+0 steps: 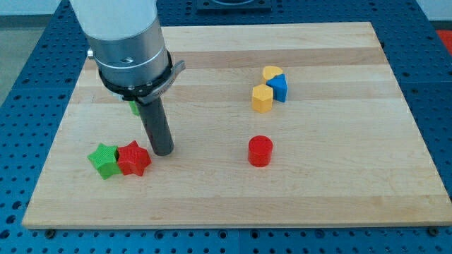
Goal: Move the red circle into the red star
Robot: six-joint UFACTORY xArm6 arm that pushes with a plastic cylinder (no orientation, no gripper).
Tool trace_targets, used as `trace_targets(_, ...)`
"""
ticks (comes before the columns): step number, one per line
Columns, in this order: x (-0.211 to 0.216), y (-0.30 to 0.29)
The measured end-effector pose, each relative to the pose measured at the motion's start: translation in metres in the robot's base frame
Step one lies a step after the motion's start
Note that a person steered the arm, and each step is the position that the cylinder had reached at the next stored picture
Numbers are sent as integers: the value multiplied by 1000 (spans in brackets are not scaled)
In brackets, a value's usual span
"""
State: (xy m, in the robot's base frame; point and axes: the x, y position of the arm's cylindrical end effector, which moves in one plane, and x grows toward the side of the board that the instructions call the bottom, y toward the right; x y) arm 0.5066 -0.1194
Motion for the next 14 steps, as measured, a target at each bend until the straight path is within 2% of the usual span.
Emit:
trace_targets(3,36,-33)
trace_targets(7,66,-31)
trace_targets(9,67,-58)
trace_targets(11,68,-59)
trace_targets(12,66,-45)
trace_targets(14,60,74)
